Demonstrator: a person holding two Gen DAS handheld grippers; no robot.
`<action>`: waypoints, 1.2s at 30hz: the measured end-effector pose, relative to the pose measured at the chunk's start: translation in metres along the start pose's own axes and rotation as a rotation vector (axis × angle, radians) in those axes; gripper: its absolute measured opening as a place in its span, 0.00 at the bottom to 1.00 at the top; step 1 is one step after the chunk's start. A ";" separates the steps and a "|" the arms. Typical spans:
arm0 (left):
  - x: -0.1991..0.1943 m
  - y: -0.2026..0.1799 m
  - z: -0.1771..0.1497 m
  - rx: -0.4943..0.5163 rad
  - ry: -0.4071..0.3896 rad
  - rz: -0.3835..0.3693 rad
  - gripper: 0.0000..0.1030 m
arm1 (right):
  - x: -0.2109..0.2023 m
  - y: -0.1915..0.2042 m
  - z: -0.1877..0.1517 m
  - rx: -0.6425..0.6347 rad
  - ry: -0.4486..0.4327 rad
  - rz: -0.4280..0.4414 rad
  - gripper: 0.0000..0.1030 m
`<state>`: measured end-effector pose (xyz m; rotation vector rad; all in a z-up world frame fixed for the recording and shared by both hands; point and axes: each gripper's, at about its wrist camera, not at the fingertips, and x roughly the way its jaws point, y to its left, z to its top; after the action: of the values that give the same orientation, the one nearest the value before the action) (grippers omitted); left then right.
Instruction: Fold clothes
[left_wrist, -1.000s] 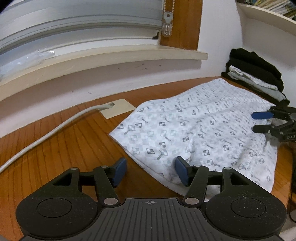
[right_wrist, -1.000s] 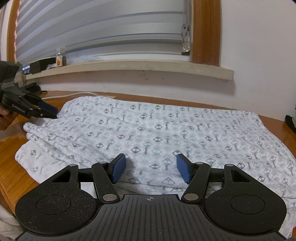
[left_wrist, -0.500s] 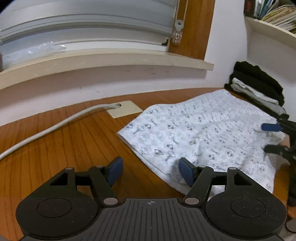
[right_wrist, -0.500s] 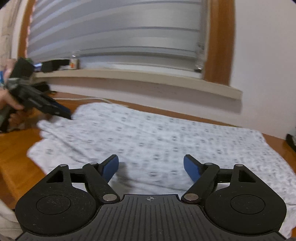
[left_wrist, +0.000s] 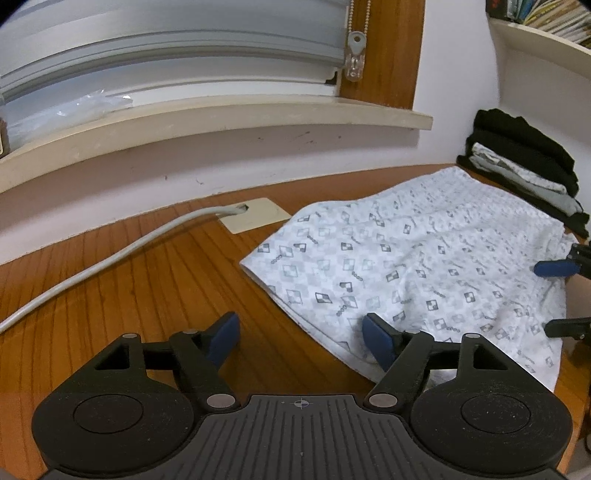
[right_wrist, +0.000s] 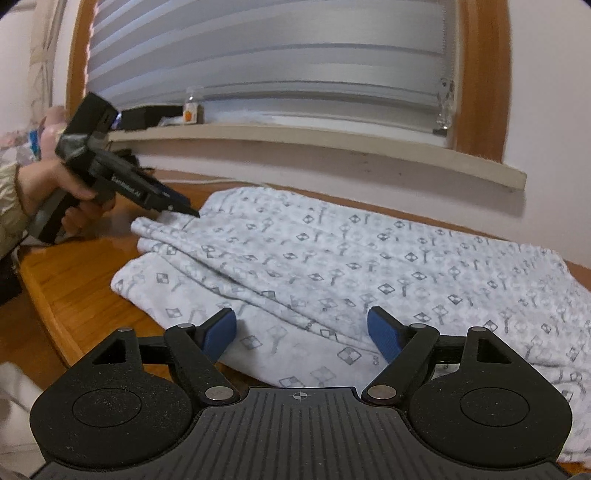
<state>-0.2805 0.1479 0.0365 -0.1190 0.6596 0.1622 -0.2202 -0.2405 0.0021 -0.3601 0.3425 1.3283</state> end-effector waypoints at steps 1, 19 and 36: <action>0.000 0.000 0.000 -0.002 0.000 0.000 0.75 | 0.000 0.001 0.000 -0.004 0.001 0.006 0.76; -0.001 0.002 0.001 -0.039 -0.039 -0.034 0.75 | -0.001 0.020 0.007 -0.041 -0.035 0.080 0.75; 0.133 -0.079 0.125 0.123 0.088 -0.232 0.53 | -0.025 -0.096 -0.038 0.240 -0.020 -0.218 0.44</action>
<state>-0.0871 0.1056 0.0574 -0.0836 0.7364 -0.1075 -0.1326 -0.2987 -0.0156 -0.1769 0.4286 1.0632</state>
